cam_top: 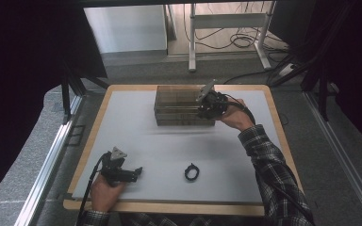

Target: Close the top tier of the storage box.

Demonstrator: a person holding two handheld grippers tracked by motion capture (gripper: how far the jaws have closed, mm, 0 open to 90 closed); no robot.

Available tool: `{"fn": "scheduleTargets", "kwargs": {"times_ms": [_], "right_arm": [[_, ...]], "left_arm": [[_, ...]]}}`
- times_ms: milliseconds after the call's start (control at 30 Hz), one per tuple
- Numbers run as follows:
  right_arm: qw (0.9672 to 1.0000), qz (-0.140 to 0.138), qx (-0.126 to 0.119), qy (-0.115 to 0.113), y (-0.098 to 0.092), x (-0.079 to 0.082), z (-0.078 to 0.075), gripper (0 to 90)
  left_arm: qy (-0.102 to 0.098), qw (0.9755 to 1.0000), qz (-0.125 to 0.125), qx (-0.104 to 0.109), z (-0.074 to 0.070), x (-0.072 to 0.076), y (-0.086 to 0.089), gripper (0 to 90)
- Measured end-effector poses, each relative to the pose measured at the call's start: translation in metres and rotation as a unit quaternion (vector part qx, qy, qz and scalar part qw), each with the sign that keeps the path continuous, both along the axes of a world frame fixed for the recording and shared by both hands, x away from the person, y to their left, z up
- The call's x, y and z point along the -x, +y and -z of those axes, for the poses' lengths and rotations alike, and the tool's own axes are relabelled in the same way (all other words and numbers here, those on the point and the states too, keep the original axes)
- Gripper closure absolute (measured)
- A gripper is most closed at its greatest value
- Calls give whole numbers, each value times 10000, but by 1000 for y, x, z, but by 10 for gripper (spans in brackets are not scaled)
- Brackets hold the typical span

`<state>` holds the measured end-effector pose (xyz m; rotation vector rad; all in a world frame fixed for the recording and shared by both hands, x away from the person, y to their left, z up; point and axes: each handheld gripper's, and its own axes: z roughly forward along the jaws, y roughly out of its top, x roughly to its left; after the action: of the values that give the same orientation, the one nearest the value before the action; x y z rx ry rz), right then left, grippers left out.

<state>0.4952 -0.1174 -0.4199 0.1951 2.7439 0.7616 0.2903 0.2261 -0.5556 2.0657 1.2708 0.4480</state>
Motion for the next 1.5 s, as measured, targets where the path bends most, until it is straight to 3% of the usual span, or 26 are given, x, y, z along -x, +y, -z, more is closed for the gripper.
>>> {"fn": "scheduleTargets", "kwargs": {"times_ms": [733, 1133, 1500], "right_arm": [[9995, -220, 215, 96, -5, -10, 10, 796], [9975, -615, 248, 236, -5, -14, 8, 842], [9963, -741, 266, 331, -6, -11, 7, 853]], "left_arm": [[-1, 10000, -1, 0, 0, 0, 0, 0], [-2, 10000, -1, 0, 0, 0, 0, 0], [-1, 10000, -2, -1, 0, 0, 0, 0]]}}
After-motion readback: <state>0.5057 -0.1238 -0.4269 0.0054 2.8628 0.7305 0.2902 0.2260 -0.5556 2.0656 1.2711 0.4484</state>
